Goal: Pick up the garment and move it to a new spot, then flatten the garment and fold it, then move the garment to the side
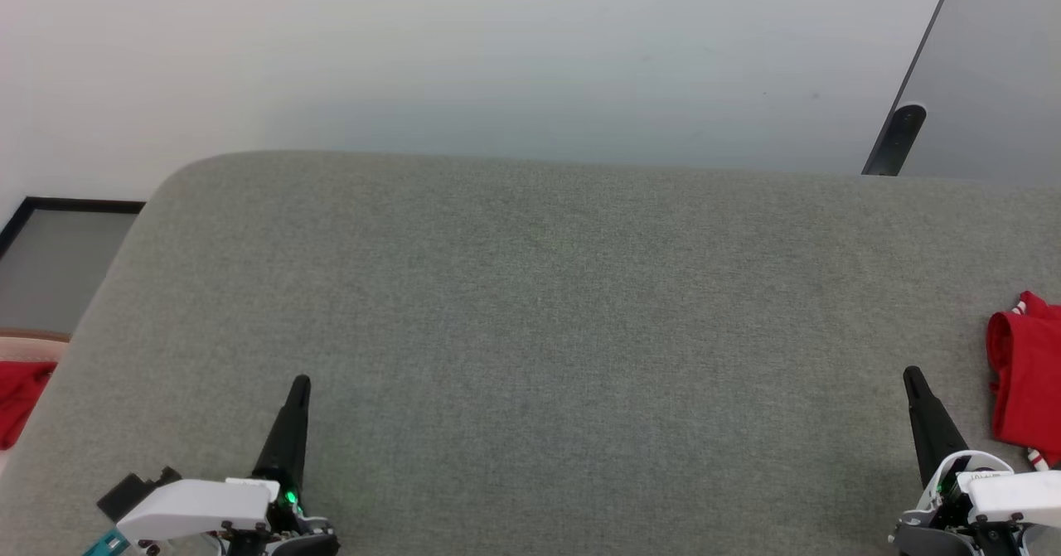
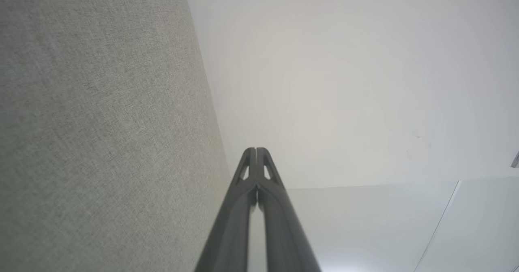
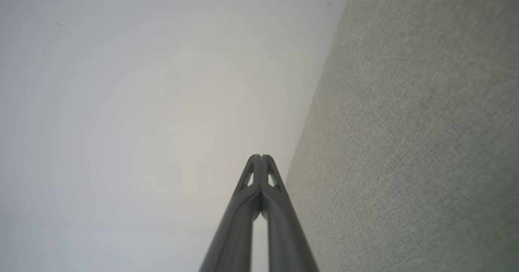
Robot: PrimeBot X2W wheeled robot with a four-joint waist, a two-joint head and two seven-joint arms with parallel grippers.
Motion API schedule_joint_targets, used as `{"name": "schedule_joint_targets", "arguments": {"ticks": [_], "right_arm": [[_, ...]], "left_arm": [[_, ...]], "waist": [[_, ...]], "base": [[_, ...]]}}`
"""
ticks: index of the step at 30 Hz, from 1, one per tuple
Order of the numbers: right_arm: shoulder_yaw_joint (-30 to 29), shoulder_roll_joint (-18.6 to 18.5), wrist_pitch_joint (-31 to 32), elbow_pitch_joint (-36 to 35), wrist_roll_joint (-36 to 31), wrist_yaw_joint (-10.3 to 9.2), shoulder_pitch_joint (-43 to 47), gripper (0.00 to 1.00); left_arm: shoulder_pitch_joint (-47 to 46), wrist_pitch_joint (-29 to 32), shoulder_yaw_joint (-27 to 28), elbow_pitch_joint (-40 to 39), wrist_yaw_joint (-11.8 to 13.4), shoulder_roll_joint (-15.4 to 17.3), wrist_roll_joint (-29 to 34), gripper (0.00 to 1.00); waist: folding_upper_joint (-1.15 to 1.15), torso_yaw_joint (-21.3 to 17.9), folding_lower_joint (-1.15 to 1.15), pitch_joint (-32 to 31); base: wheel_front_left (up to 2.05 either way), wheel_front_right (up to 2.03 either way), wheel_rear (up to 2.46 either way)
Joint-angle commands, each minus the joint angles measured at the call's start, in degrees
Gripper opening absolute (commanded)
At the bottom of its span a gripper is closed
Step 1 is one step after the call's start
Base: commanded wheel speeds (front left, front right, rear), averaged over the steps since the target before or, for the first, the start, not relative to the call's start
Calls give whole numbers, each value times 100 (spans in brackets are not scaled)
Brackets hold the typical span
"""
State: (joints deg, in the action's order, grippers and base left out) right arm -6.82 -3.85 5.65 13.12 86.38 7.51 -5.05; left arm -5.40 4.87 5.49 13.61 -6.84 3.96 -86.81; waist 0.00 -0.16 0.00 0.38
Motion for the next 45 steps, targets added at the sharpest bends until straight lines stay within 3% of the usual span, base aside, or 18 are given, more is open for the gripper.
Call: {"name": "schedule_joint_targets", "arguments": {"ticks": [1,16,45], "right_arm": [[16,18,27,10,127,-3,-75,0],[40,121,98,103,630,-4,-168,0],[40,114,94,101,614,-3,-129,0]], "left_arm": [[-55,39,30,0,-40,-20,-110,0],[-114,190,131,57,-84,-125,-573,0],[-112,189,124,54,-83,-115,-561,0]], "waist": [[0,2,0,-2],[0,16,0,-20],[0,16,0,-20]], "base": [[0,0,0],[0,0,0],[0,0,0]]}}
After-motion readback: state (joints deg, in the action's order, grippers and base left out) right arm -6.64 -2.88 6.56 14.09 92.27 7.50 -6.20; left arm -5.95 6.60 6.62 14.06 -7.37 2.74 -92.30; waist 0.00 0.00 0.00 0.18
